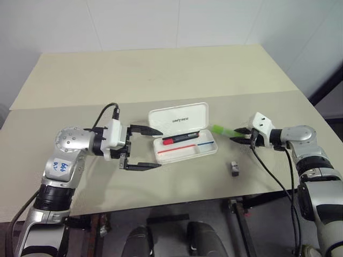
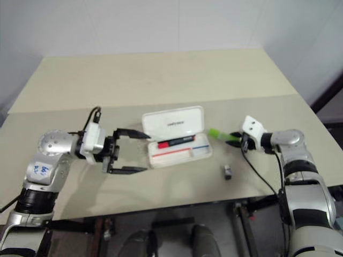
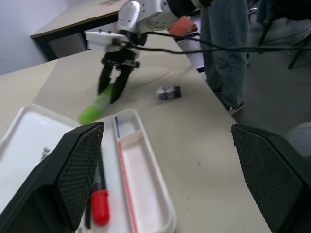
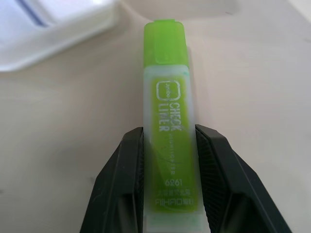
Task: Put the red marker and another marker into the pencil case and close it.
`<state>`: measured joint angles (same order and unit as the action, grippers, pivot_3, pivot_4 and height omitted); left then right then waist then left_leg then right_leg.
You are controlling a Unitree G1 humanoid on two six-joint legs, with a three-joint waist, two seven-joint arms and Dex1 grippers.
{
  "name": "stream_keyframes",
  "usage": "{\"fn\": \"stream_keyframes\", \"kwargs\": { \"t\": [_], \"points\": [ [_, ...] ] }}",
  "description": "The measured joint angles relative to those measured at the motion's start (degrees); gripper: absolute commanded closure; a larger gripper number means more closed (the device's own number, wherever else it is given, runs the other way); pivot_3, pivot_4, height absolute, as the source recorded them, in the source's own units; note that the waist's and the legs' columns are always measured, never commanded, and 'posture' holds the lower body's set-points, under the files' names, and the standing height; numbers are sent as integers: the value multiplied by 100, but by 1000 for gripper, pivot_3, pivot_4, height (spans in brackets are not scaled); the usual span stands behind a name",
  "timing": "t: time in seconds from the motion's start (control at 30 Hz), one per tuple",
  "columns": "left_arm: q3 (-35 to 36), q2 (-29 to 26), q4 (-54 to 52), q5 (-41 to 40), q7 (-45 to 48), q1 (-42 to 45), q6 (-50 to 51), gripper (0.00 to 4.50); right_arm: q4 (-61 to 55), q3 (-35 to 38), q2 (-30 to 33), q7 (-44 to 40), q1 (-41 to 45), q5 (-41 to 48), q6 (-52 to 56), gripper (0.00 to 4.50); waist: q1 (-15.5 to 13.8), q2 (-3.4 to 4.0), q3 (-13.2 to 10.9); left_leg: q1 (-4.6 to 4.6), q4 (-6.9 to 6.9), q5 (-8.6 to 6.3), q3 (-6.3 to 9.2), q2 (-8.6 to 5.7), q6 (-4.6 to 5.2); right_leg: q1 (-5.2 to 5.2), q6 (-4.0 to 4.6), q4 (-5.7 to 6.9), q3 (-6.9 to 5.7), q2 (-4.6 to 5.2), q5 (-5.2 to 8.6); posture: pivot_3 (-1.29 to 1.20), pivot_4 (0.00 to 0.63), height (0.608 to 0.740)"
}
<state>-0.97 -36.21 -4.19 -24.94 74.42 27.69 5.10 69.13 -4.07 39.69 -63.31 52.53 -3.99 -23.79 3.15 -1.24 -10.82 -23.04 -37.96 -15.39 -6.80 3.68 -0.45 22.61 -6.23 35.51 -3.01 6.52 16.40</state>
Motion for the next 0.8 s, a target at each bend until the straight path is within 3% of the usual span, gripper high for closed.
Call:
{"fn": "stream_keyframes", "kwargs": {
  "t": [0.1,0.33,0.43,0.57,0.8],
  "points": [
    [-3,-10,-31,0,6,-18,-27,0,-1,32,273,36,8,-20,10,3353,-14,8,-4,-8,6,15,-1,0,23,8,0,-5,0,3,0,0,150,740],
    [126,-134,-24,0,-8,-279,-165,0,-991,380,610,-1121,26,604,296,3353,27,16,-9,-7,75,33,-15,9,-12,32,2,-45,5,-27,1,0,150,740],
    [258,-248,39,1,-11,-386,-229,0,-1930,436,488,-1526,-232,1003,737,3353,-11,16,-10,-15,85,41,-18,18,-26,41,7,-39,-3,-39,5,0,150,740],
    [446,-358,227,12,-26,-565,-339,0,-4101,66,-147,-1834,-1037,1625,1754,3353,-24,16,-10,-20,81,39,-20,22,-28,48,9,-28,-1,-40,6,0,150,740],
    [567,-527,290,27,-32,-1052,-481,0,-5314,-326,-430,-1834,-1197,1724,2441,3353,-151,13,-8,-32,71,31,-24,6,-2,89,10,-11,-9,-6,6,0,150,740]
  ]
}}
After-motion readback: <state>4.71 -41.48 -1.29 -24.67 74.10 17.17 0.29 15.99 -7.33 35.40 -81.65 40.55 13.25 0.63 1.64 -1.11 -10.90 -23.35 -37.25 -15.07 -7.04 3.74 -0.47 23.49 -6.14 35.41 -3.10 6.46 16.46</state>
